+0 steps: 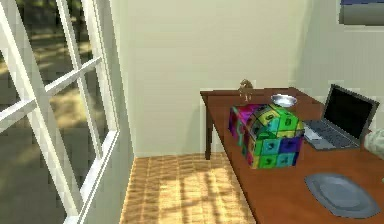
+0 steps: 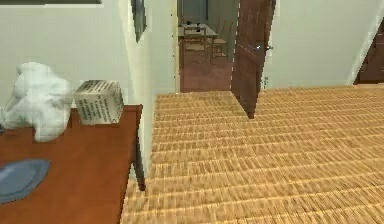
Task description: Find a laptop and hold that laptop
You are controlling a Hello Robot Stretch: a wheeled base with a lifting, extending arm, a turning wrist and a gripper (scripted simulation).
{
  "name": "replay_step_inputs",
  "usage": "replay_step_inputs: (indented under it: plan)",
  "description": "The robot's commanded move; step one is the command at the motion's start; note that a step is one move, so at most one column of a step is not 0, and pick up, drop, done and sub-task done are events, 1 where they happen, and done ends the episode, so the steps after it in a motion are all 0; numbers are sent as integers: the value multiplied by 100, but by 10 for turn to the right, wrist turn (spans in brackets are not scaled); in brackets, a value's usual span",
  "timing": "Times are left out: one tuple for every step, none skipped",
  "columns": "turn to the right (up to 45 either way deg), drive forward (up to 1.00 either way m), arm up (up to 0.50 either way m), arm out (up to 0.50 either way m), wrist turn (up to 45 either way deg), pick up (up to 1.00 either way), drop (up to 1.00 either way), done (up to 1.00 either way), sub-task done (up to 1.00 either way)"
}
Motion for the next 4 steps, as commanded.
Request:
replay_step_inputs:
  plan:
    - [0, 65, 0, 0, 0, 0, 0, 0, 0]
    - [-270, 0, 0, 0, 0, 0, 0, 0, 0]
    - [0, 0, 50, 0, 0, 0, 0, 0, 0]
    - [0, 0, 36, 0, 0, 0, 0, 0, 0]
